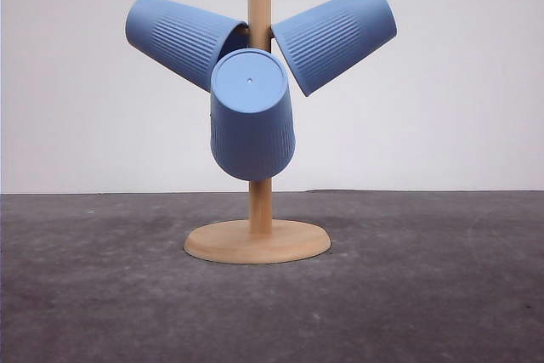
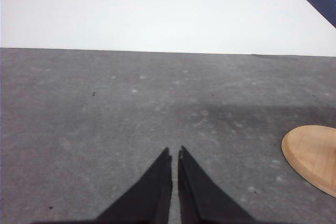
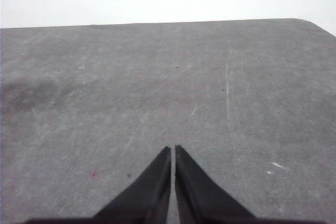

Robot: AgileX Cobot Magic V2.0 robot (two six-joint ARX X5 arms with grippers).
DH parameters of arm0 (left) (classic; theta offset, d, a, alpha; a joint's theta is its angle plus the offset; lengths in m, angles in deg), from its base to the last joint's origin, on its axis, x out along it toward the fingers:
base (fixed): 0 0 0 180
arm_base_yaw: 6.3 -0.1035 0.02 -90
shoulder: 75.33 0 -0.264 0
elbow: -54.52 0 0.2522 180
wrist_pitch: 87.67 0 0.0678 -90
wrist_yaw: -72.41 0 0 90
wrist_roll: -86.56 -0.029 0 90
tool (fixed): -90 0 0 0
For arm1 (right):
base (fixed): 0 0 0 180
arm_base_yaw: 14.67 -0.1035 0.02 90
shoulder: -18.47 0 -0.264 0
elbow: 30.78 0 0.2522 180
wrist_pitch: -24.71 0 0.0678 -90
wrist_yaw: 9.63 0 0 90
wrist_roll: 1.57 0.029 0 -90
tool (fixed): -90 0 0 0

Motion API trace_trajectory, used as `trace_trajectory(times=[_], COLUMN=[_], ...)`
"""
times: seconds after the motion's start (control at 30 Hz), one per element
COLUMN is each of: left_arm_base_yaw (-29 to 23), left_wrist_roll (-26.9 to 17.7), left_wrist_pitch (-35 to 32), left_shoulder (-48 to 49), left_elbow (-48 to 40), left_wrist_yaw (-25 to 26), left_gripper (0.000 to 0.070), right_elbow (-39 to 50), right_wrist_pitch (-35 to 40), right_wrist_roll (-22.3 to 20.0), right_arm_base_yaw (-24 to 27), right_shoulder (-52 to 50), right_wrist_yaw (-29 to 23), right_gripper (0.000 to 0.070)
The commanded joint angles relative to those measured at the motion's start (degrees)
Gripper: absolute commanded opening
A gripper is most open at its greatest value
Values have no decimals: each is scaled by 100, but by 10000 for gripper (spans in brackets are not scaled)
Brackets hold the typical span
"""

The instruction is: Place three cups

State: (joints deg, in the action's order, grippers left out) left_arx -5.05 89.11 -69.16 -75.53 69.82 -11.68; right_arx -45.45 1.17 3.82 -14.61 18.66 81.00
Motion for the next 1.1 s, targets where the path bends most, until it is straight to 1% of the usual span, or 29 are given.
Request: trace_trajectory(times=[0.0,1.07], left_arm_base_yaw=[-2,-2], left_wrist_roll=[-17,-17], left_wrist_pitch=[-46,-48], left_shoulder=[2,2], left_elbow=[-80,-80], left_wrist_yaw=[2,2], left_gripper=[0,0], right_elbow=[20,20], right_wrist_pitch=[72,74], right_wrist_roll=[59,59], right_arm_base_yaw=[-2,-2], right_shoulder=[2,2], right_wrist_yaw=[-2,-2], right_gripper=[12,12])
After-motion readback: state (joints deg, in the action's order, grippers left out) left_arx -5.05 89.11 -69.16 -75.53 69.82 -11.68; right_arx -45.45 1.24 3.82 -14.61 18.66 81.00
